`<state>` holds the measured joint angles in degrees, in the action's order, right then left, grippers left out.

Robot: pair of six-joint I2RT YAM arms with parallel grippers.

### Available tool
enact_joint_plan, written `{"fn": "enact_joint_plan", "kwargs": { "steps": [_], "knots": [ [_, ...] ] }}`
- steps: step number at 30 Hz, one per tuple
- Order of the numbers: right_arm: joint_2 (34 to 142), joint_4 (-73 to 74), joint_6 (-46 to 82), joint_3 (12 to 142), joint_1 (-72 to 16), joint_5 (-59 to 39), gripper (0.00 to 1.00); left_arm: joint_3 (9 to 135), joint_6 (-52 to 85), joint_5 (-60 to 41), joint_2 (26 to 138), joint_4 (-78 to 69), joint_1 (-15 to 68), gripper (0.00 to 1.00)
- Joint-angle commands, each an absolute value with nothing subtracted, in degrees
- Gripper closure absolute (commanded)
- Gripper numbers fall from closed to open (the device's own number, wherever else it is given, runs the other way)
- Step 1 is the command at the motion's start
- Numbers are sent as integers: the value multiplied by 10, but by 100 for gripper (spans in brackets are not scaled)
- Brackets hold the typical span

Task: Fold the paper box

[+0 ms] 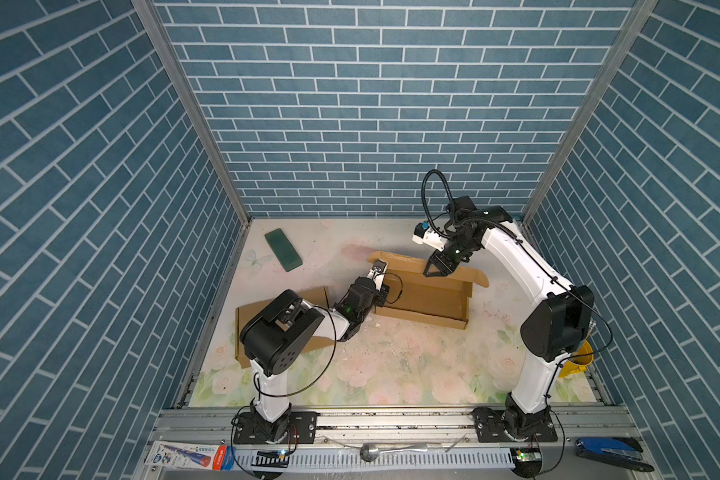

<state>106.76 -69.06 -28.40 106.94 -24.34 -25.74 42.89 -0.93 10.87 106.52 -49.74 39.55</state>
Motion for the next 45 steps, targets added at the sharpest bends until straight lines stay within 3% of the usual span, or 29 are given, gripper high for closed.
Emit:
{"fn": "enact_joint_plan", "kwargs": {
  "steps": [1, 6, 13, 23, 26, 29, 33, 36, 45],
  "knots": [
    [1033, -684, -327, 1033, -244, -264, 66, 406, -20, 112, 1055, -428, 393, 92],
    [1011, -649, -334, 984, -245, -265, 76, 402, -18, 117, 1023, -418, 393, 81],
    [989, -618, -335, 929, -245, -269, 79, 351, -16, 140, 921, -372, 393, 60],
    [933, -538, -321, 807, -265, -241, 78, 340, 14, 198, 659, -136, 358, 50],
    [923, -519, -321, 764, -290, -224, 69, 394, 34, 183, 629, -57, 325, 47],
    [917, -489, -305, 721, -314, -208, 59, 478, 59, 98, 645, 9, 288, 46],
    [933, -474, -275, 690, -335, -226, 42, 606, 66, -91, 741, 77, 282, 55],
    [951, -475, -256, 689, -341, -221, 36, 665, 95, -199, 815, 90, 290, 59],
    [951, -393, -197, 626, -342, -269, 29, 655, 154, -270, 938, 31, 348, 62]
  ]
}}
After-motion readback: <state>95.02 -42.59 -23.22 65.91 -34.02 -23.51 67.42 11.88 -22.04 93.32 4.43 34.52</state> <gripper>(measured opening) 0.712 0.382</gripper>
